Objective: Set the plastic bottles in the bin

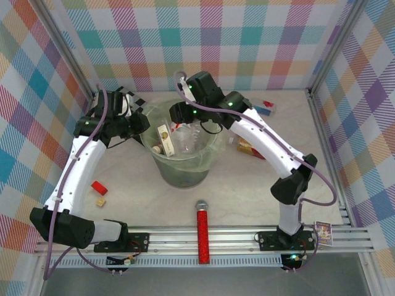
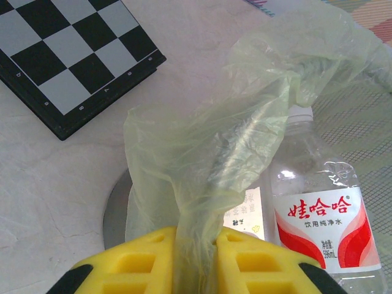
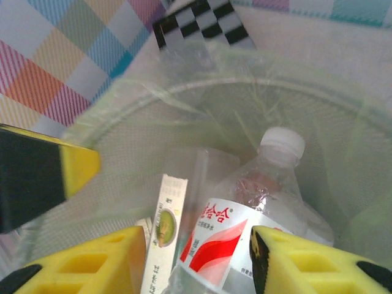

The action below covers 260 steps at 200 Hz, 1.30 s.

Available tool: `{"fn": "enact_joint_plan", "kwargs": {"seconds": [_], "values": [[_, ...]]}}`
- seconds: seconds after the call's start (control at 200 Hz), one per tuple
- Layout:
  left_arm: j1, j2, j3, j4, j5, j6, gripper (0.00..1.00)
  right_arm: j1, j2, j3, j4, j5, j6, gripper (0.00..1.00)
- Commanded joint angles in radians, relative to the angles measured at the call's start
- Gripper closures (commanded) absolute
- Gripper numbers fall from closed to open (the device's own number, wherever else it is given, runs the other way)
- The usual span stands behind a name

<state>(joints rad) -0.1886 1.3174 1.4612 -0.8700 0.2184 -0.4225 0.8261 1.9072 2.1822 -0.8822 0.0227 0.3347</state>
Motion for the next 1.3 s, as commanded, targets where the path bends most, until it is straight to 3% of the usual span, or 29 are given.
{"fn": "enact_joint_plan", "kwargs": {"seconds": [0.0,0.29,0.465,0.675,0.935,1.08,1.295], "values": [[-0.012,-0.015,0.023,0.021,0.025,-0.005,0.8,0.014,0.026,-0.018,-0.044,-0.048,0.0,0.53],[-0.012,-0.014,0.012,0.03,0.027,-0.01,0.8,0.018,-0.006,-0.025,-0.047,-0.032,-0.009,0.54],[-0.012,-0.018,0.014,0.028,0.025,-0.007,0.8,0.014,-0.106,-0.031,-0.016,0.033,-0.05,0.47],[-0.012,-0.018,0.007,0.034,0.031,-0.007,0.8,-0.102,-0.262,-0.216,0.072,0.071,0.005,0.42],[-0.012,-0.022,0.008,0.033,0.032,-0.007,0.8,-0.428,-0.379,-0.495,0.236,-0.017,0.218,0.39],[-0.012,-0.02,0.005,0.035,0.035,-0.013,0.8,-0.589,-0.363,-0.633,0.364,-0.027,0.448,0.33],[-0.012,-0.02,0.007,0.04,0.035,-0.019,0.8,-0.681,-0.269,-0.734,0.467,0.144,0.836,0.21]]}}
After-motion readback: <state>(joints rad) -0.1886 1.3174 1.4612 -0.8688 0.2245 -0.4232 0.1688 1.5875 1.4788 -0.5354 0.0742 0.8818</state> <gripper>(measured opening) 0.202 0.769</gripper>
